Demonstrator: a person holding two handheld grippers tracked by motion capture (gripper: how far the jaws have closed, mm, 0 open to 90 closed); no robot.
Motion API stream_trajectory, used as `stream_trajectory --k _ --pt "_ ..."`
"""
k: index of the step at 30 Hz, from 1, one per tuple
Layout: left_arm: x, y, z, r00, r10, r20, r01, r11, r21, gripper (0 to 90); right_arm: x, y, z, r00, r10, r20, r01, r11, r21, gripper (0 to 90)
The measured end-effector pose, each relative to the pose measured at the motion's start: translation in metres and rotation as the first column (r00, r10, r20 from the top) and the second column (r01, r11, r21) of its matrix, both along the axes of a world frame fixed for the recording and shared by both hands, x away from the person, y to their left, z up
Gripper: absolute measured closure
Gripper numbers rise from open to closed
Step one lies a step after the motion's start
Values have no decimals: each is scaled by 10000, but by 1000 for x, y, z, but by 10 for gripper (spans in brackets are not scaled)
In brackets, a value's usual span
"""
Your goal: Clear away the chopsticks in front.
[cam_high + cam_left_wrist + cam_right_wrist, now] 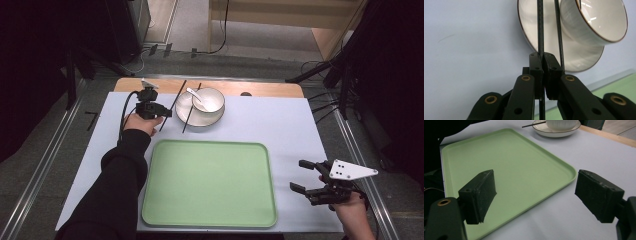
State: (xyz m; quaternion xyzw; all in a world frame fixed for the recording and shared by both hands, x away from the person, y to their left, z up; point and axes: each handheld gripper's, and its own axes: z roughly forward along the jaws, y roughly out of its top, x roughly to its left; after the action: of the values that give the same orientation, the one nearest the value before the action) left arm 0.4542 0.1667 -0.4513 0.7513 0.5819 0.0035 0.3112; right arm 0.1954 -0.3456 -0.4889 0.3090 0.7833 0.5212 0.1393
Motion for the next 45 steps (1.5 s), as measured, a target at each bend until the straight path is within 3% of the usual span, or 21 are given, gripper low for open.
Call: stream_trajectory --k 5,11,14,15,18,21,23,28,33,37,39,45 --pt "-21 12 -3 9997 -221 50 221 9997 -119 862 0 0 -1 10000 -5 -72 4 10000 -77 174" --pt "-44 24 -10 9993 -361 22 362 9972 -657 862 0 1 -1 10000 -24 -85 23 9999 -124 174" --pt "-60 31 -18 9992 -365 174 376 9970 -675 862 -1 1 0 10000 -40 -15 40 10000 -66 174" --pt "-68 37 -24 9997 -236 12 236 9952 -955 862 -1 1 1 10000 -35 -4 35 10000 -75 174" --pt "-74 40 -23 9995 -307 70 312 9970 -713 862 -1 1 1 10000 -26 6 26 10000 -93 174" --pt "-88 45 -21 9996 -249 144 261 9952 -941 861 0 2 1 10000 47 20 -46 9999 -105 174" --pt "-97 46 -21 9992 -376 119 384 9960 -807 861 0 2 1 10000 29 0 -29 9999 -103 174" --pt "-126 46 -22 9985 -522 -162 508 9958 -756 860 2 3 1 10000 91 -18 -91 9998 -156 174" --pt "-149 47 -24 9986 -415 -335 388 9961 -793 859 3 4 1 9999 140 8 -140 9998 -159 174" --pt "-168 54 -20 9996 -246 -142 238 9984 -505 859 6 6 1 9998 187 0 -187 9996 -187 174" --pt "-180 63 -24 9994 -43 -338 25 9985 -555 859 9 10 1 9995 309 -8 -309 9993 -211 174" --pt "-195 62 -33 9958 -71 -917 4 9973 -731 858 12 12 2 9992 401 7 -401 9989 -255 174"
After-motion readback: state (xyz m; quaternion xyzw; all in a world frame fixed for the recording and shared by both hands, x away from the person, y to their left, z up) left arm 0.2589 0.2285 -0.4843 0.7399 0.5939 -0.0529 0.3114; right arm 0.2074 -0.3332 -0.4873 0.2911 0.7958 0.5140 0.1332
